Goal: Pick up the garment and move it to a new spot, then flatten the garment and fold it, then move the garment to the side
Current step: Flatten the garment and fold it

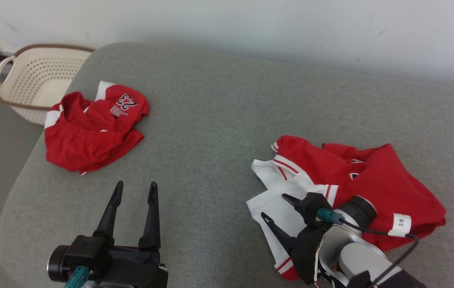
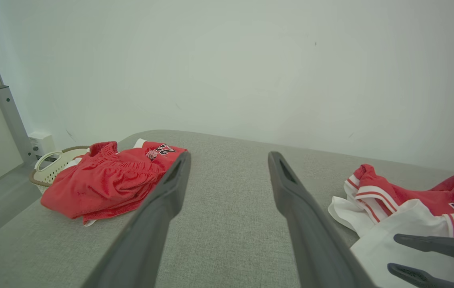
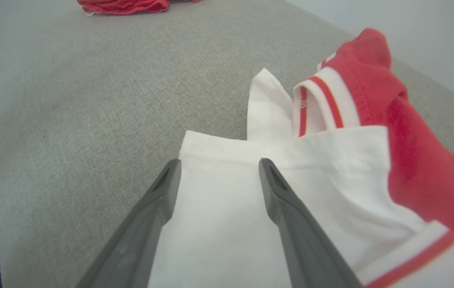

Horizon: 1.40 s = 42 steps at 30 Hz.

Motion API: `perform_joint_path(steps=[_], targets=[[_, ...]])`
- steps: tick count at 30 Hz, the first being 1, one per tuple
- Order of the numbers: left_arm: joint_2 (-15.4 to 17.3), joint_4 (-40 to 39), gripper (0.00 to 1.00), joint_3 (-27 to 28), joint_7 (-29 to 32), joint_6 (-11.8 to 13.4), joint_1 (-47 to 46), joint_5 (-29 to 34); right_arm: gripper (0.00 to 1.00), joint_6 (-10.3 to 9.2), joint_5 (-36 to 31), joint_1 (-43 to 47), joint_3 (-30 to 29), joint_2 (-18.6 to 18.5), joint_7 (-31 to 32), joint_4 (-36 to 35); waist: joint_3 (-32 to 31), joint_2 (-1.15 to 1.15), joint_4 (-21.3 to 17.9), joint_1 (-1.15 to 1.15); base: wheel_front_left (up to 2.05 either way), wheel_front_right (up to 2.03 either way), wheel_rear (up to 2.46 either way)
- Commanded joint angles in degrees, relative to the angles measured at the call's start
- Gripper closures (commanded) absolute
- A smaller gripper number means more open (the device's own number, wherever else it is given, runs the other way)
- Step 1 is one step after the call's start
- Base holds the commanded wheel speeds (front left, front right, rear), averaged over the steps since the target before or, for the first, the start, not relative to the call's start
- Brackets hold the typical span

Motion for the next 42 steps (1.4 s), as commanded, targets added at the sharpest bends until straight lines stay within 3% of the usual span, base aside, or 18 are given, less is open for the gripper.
perform_joint_path(steps=[1, 11, 12, 13, 14, 21, 27, 35, 42], targets=[[-0.8, -0.01, 0.0, 0.34, -0.44, -0.46, -0.91, 0.96, 0.0, 0.01, 1.43, -2.08, 2.11, -0.38, 0.15, 1.81, 3.49, -0.01, 3.89, -0.01, 0.0, 0.0, 0.0], [-3.79, 0.82, 0.0, 1.91, -0.37, -2.88, -0.91, 3.0, 0.0, 0.01, 5.17, -10.39, 14.35, 0.31, 3.54, 11.99, 4.48, -0.01, 4.43, -0.01, 0.0, 0.0, 0.0], [-4.0, 0.95, 0.0, 2.01, -0.37, -3.03, -0.95, 3.08, 0.1, 0.01, 5.89, -10.62, 15.06, 0.48, 3.97, 12.84, 4.46, -0.01, 4.41, -0.01, 0.0, 0.0, 0.0], [-4.19, 1.07, 0.0, 2.17, -0.37, -3.39, -0.97, 3.22, 0.58, 0.01, 6.35, -11.01, 15.97, 0.56, 4.48, 13.54, 4.43, -0.01, 4.38, -0.01, 0.0, 0.0, 0.0], [-4.39, 1.16, 0.0, 2.31, -0.37, -3.51, -0.96, 3.41, 1.0, 0.01, 6.96, -11.34, 16.53, 0.59, 4.39, 13.97, 4.37, -0.01, 4.33, -0.01, 0.0, 0.0, 0.0], [-5.11, 1.79, 0.0, 4.04, -0.38, -4.46, 0.43, 4.46, 1.0, 0.01, 11.08, -13.02, 16.92, 0.48, 1.9, 12.88, 3.28, -0.01, 2.7, -0.01, 0.0, 0.0, 0.0], [-5.24, 1.65, 0.0, 5.49, -0.37, -5.13, 1.11, 5.51, 1.0, 0.0, 11.61, -11.98, 10.0, -0.98, -3.04, 7.54, 2.29, -0.01, 0.02, -0.01, 0.0, 0.0, 0.0], [-4.52, 1.26, 0.0, 7.36, -0.37, -5.9, 1.83, 6.62, 1.0, 0.0, 8.21, -4.83, -10.06, -3.87, -6.2, -1.6, 1.53, -0.01, -5.34, -0.01, 0.0, 0.0, 0.0], [-3.67, 0.81, 0.0, 7.86, -0.38, -5.8, 1.78, 7.74, 1.0, 0.0, 2.09, 3.88, -31.29, -3.14, -5.65, -9.65, 1.78, -0.01, -10.27, -0.01, 0.0, 0.0, 0.0]])
